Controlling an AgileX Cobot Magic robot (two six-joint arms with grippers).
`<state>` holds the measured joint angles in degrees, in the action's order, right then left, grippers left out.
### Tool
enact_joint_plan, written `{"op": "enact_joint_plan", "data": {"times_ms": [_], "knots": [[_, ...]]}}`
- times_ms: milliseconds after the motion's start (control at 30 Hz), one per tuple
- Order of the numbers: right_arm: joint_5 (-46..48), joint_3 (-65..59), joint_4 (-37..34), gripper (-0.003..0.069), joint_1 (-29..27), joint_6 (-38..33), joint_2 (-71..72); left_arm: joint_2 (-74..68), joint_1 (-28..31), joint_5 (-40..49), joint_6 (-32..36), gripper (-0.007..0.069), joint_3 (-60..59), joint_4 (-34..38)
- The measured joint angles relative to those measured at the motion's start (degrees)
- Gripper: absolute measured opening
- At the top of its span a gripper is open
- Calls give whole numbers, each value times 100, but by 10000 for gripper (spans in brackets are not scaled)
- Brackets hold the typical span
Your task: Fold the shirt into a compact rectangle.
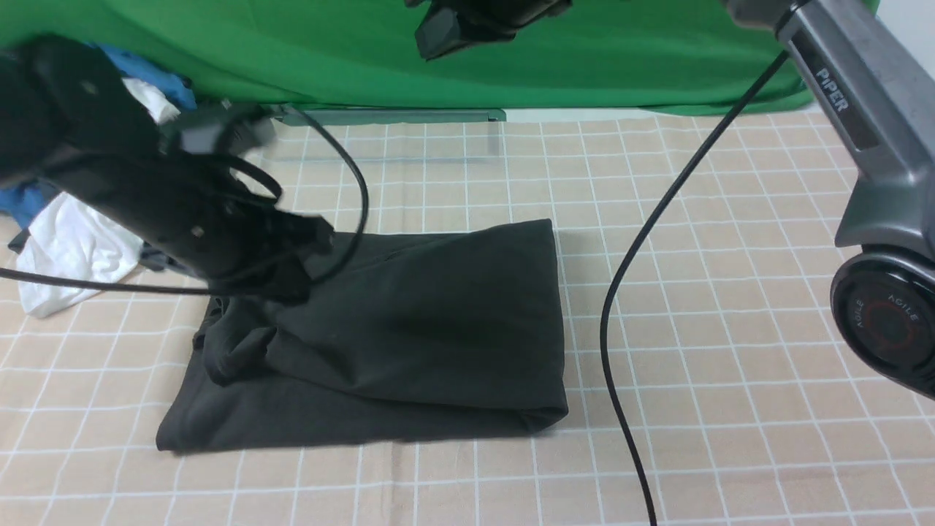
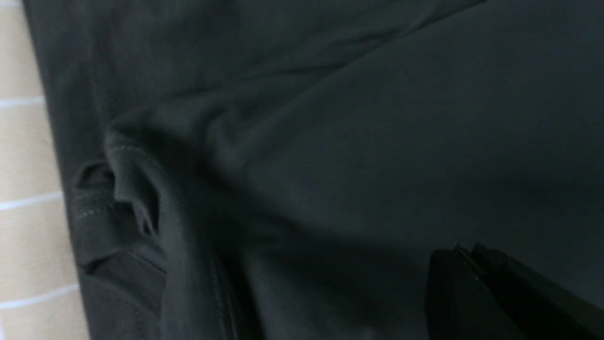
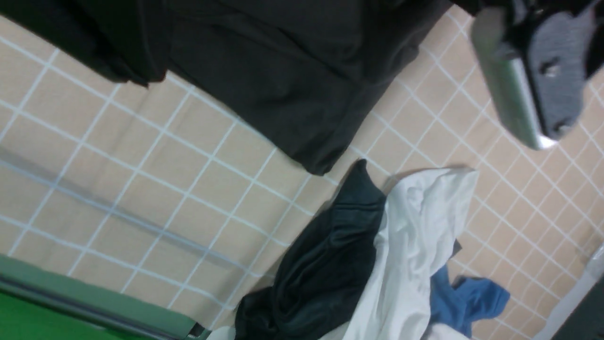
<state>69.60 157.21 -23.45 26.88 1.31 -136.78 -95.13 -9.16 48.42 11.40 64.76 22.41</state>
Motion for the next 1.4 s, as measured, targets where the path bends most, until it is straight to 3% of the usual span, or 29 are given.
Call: {"op": "enact_joint_plan", "data": {"times_ms": [267, 600, 1000, 1400], "knots": [[11, -324, 569, 36, 0, -164, 270, -413, 0, 685, -169, 19, -106, -590], [33, -2879, 1192, 36, 0, -570, 1655, 160, 0, 326, -766, 19, -1145, -1324], [29, -5235, 2078, 36, -11, -565, 3242, 705, 41, -50, -944, 19, -750, -1171], [38, -6788, 2413, 36, -19, -384, 4937, -107, 285, -54, -996, 19, -1039, -1397]]}}
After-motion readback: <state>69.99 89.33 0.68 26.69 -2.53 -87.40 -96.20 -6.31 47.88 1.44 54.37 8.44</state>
